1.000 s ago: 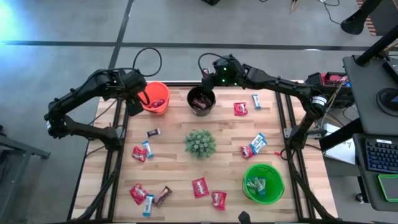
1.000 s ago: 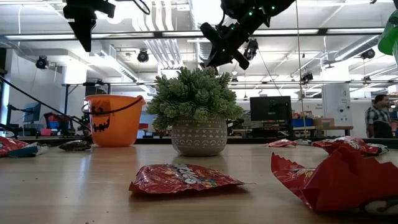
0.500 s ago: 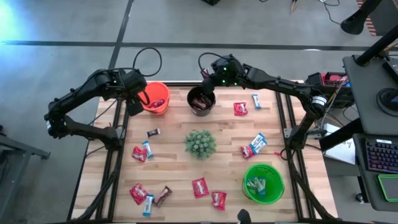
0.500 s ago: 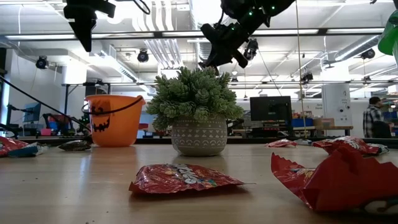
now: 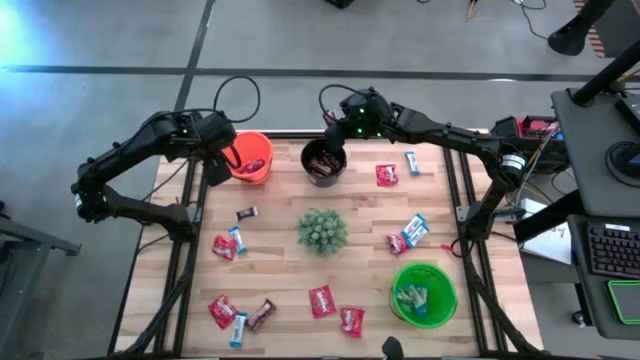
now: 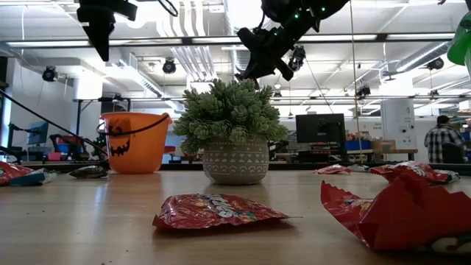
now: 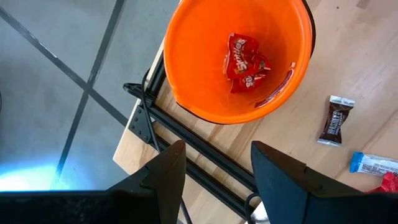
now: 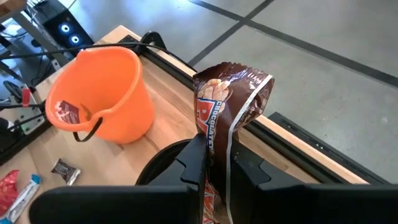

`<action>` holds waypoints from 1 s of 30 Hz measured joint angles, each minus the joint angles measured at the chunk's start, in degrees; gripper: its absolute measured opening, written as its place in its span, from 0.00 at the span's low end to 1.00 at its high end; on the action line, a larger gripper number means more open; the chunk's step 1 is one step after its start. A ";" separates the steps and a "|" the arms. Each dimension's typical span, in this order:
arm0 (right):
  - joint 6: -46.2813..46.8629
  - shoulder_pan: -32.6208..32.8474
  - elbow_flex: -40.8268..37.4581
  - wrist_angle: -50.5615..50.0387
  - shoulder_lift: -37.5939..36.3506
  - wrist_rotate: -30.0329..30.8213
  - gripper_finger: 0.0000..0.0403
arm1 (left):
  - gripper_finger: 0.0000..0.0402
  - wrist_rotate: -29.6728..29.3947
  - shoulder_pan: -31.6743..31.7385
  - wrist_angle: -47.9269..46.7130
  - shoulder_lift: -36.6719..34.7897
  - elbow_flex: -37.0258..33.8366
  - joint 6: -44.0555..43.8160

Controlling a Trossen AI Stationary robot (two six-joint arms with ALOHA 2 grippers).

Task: Sort candy
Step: Put the brown chocolate into the black bucket

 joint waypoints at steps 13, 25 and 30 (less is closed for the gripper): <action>-1.14 -0.09 0.00 0.02 0.00 0.00 0.08 | 0.41 0.01 0.02 -0.01 0.00 0.00 -0.02; -0.39 -0.11 -0.01 1.40 -0.02 -0.01 0.08 | 0.41 0.01 0.02 0.08 0.00 0.00 -0.29; -4.16 -0.11 -0.02 1.40 -0.02 -0.46 0.08 | 0.41 0.01 0.01 0.08 0.00 0.00 -1.09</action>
